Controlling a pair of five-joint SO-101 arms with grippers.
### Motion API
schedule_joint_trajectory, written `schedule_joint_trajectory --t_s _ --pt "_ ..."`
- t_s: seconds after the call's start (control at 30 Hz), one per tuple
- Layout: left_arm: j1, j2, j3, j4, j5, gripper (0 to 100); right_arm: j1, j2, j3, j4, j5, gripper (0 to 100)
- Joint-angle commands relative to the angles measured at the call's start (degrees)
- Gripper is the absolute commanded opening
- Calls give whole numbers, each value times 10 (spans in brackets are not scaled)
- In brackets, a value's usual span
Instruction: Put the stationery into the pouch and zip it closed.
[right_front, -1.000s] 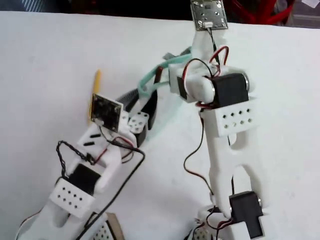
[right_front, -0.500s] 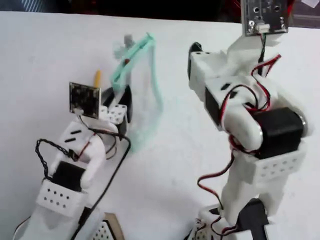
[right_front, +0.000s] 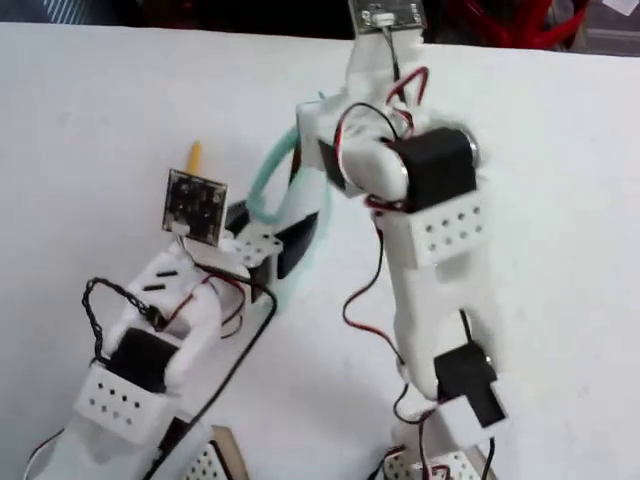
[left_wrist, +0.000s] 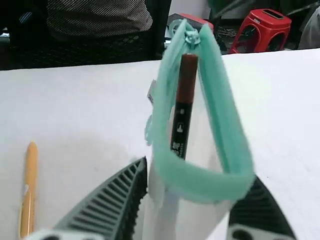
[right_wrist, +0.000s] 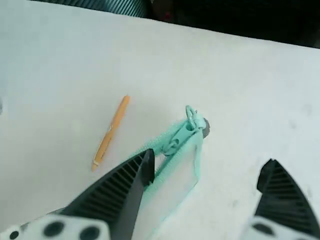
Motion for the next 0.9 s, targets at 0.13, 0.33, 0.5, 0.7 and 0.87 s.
schedule_joint_trajectory --t_s 0.13,0.33,0.5,0.7,0.87 --pt "2 -5 -24 0 9 265 -1 46 -11 16 -2 330" --pt "-32 -6 -25 -22 12 266 2 93 -10 15 -1 329" --pt "-41 -6 -23 -24 11 267 36 160 -18 16 35 329" --pt "-40 -2 -21 -24 11 267 39 53 -73 16 40 329" --pt "-15 -4 -2 -33 9 267 -10 -7 -55 15 43 329"
